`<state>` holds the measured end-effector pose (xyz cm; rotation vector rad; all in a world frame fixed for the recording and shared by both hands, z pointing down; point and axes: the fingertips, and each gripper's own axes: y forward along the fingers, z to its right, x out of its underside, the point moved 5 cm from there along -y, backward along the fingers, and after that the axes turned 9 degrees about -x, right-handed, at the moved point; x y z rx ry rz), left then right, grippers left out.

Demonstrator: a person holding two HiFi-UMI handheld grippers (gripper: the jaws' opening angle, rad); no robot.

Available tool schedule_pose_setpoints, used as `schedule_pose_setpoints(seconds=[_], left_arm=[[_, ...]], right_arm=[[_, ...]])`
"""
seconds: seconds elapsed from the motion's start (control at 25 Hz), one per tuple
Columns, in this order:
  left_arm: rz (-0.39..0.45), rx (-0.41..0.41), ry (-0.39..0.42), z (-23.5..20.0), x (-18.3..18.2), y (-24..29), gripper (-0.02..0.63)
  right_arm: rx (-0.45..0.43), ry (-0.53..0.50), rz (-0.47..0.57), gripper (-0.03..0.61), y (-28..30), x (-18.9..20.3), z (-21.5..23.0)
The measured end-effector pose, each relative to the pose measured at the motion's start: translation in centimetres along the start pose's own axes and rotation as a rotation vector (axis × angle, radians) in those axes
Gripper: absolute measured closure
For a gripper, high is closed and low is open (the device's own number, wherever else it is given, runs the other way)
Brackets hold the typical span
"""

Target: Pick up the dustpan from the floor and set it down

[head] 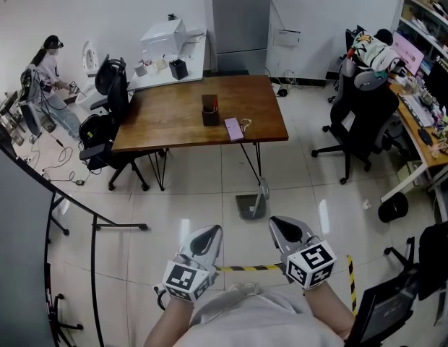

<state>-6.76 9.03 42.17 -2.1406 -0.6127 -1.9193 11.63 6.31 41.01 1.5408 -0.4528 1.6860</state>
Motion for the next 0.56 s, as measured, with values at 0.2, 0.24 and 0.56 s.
schedule_pose_setpoints(seconds=[0.2,0.24,0.56], left_arm=[[-0.002,-0.004,0.005,0.21,-0.08,0.23,0.598],[-0.004,-0.006,0.001,0.18,0.01,0.21,0.598],[-0.002,-0.007,-0.001,0.64,-0.37,0.13,0.598]], right_arm=[[-0.008,-0.009,0.006,0.577,0.00,-0.05,-0.06],[-0.012,-0.010,0.006,0.577,0.02,-0.02,-0.17],[-0.017,-0.015,0.007,0.577,-0.55,0.01,-0.28]])
